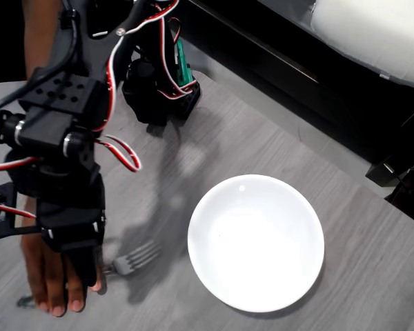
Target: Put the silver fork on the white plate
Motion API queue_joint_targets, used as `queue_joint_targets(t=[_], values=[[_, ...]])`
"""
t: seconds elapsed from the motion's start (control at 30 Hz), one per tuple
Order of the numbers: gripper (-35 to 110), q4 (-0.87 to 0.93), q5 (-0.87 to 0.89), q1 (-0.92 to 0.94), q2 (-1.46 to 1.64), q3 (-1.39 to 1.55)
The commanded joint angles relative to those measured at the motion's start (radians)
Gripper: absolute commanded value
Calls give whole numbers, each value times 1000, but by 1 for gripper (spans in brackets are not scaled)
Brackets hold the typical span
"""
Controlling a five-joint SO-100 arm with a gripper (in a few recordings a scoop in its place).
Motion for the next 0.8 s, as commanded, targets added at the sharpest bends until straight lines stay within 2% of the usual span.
queue_joint_targets(t=[0.0,0.33,0.77], values=[[26,-17,-6,0,-18,-32],[23,-115,-17,-35,-253,-38],[19,-155,-54,-37,-374,-38]])
